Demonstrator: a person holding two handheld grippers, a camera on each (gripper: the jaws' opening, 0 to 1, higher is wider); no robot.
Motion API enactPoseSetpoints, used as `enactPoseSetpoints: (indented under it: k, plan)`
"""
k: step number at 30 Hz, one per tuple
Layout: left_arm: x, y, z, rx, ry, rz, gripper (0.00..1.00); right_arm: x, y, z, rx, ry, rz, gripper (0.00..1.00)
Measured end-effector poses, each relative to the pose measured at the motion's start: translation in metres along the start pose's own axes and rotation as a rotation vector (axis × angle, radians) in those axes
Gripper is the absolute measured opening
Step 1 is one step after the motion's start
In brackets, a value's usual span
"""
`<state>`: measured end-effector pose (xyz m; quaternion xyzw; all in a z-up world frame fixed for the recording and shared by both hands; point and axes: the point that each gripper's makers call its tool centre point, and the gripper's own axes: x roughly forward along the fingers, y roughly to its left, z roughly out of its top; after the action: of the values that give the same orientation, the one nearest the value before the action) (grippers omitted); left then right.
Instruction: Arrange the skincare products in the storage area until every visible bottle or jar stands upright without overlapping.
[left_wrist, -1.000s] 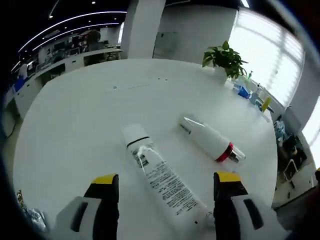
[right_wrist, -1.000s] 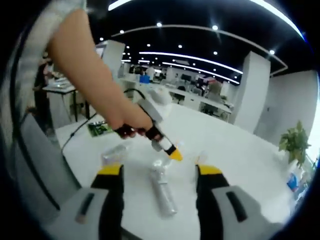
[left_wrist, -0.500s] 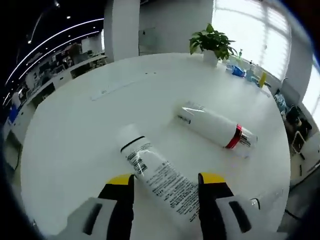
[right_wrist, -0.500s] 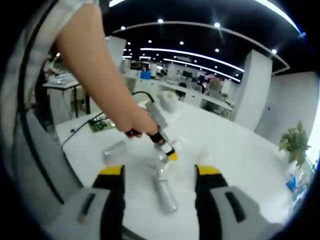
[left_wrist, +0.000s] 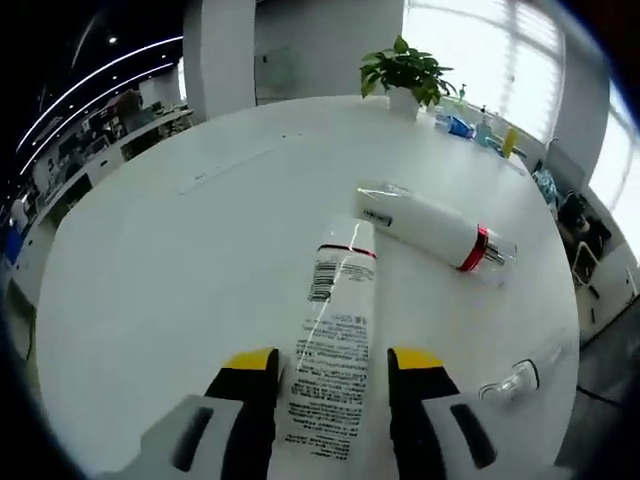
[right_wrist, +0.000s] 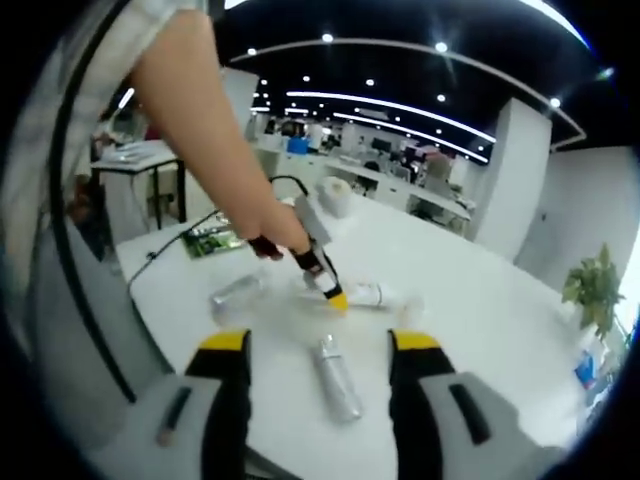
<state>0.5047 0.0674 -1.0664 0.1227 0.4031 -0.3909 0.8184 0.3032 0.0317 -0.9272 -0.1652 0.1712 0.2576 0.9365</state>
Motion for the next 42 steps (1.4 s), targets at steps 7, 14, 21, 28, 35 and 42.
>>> enactPoseSetpoints:
  k: [7, 14, 21, 28, 35, 42]
  plan:
    - [0.001, 0.003, -0.004, 0.125, 0.050, -0.003, 0.36, 0.001, 0.000, -0.002, 0.000, 0.009, 0.002, 0.53]
    - [-0.004, 0.002, -0.009, 0.069, 0.110, -0.006, 0.30, 0.002, 0.002, -0.004, -0.003, 0.021, 0.010, 0.53]
    - [-0.006, -0.014, -0.014, 0.076, 0.128, -0.071, 0.24, 0.001, 0.001, -0.004, -0.002, 0.024, 0.007, 0.52]
    - [-0.015, -0.023, -0.004, 0.012, 0.077, -0.111, 0.24, 0.001, 0.000, -0.004, -0.004, 0.022, 0.001, 0.52]
    - [-0.042, -0.036, 0.015, -0.170, -0.057, -0.169, 0.24, 0.001, 0.001, -0.004, -0.005, 0.022, 0.009, 0.53]
    - [-0.088, -0.053, 0.026, -0.327, -0.205, -0.220, 0.25, 0.001, 0.003, -0.001, -0.009, 0.010, 0.016, 0.55]
